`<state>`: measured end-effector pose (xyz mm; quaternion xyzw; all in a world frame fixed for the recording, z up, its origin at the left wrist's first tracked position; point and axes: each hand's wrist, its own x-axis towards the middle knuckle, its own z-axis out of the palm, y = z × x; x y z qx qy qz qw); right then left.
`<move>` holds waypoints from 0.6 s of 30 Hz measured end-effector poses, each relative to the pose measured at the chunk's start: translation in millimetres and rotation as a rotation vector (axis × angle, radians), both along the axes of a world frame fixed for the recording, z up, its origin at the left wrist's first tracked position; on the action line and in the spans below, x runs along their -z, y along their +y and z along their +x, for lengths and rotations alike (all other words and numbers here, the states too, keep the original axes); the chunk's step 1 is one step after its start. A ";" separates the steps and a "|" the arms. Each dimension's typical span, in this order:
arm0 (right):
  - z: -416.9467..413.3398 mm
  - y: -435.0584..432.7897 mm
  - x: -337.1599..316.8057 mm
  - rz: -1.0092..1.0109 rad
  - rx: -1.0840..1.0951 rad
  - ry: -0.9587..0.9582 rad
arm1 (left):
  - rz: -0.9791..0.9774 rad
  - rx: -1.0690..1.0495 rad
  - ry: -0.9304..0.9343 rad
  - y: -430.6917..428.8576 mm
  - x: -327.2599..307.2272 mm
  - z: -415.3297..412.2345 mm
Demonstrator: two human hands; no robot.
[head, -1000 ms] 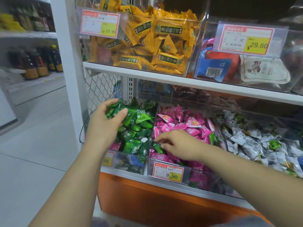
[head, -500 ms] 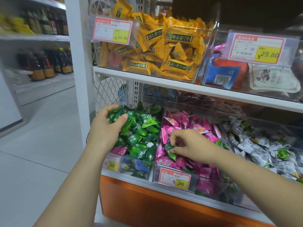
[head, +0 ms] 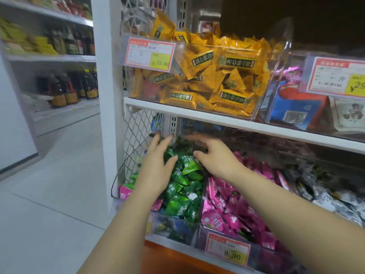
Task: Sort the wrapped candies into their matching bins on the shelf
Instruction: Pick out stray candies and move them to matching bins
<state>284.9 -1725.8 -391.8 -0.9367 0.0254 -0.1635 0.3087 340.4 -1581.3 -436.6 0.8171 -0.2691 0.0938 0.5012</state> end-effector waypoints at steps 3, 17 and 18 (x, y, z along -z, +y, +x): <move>-10.5 -4.8 5.0 -0.080 -0.032 0.004 | 0.240 -0.003 -0.094 7.0 4.4 2.4; -92.3 -70.3 5.0 -0.388 0.073 0.023 | 0.797 -0.090 0.018 -11.0 7.2 16.7; -99.7 -78.8 4.7 -0.372 0.125 0.041 | 0.779 -0.105 -0.006 -12.7 5.4 14.4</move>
